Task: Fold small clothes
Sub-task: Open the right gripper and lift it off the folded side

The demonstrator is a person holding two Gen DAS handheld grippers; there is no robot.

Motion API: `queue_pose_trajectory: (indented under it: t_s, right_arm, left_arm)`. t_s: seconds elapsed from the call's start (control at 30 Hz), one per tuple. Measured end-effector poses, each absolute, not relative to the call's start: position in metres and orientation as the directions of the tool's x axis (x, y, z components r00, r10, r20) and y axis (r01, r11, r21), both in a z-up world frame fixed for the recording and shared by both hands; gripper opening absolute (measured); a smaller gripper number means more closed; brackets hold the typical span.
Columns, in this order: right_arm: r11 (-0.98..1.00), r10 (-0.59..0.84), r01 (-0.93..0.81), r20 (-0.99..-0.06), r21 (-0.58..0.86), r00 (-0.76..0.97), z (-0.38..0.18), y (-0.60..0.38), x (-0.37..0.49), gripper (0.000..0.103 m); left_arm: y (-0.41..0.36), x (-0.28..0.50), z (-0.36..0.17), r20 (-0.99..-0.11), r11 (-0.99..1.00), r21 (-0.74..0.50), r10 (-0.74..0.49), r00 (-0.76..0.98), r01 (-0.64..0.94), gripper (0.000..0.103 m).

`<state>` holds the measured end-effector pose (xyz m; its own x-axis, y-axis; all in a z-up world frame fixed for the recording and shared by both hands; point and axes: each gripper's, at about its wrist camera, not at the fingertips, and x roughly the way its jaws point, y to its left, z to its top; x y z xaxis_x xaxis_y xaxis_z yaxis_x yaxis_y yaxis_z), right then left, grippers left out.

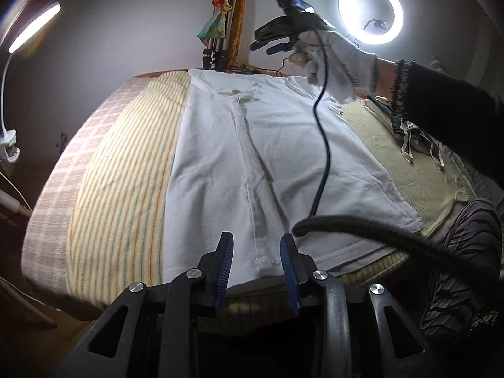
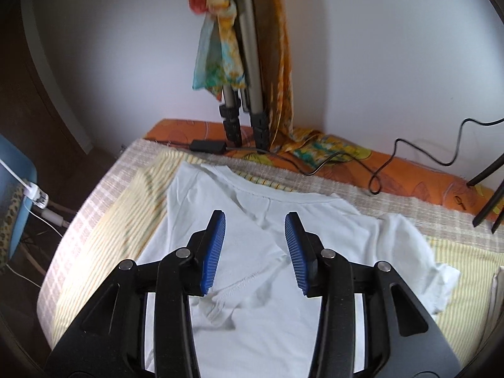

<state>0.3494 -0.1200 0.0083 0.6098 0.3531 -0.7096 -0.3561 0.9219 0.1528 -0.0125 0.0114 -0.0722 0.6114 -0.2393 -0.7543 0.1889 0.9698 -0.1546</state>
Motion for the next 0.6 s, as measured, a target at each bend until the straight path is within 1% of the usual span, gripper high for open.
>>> queue_pose_trajectory:
  t_s: [0.13, 0.33, 0.47, 0.6]
  right_arm:
    - [0.915, 0.388, -0.348, -0.672, 0.202, 0.631, 0.035, -0.155, 0.328, 0.041]
    - [0.92, 0.384, -0.334, -0.637, 0.204, 0.668, 0.064, -0.211, 0.294, 0.041]
    - [0.927, 0.372, -0.313, -0.628, 0.209, 0.684, 0.074, -0.252, 0.274, 0.041]
    - [0.936, 0.349, -0.292, -0.633, 0.197, 0.691, 0.076, -0.293, 0.259, 0.042]
  left_arm:
    - [0.004, -0.022, -0.066, -0.742, 0.977, -0.094, -0.198, 0.641, 0.192, 0.03]
    - [-0.008, -0.031, -0.056, -0.715, 0.98, -0.069, -0.178, 0.676, 0.185, 0.03]
    - [-0.029, -0.034, -0.051, -0.695, 0.976, -0.046, -0.186, 0.695, 0.215, 0.03]
    - [-0.055, -0.034, -0.045, -0.678, 0.961, -0.054, -0.236, 0.697, 0.272, 0.031]
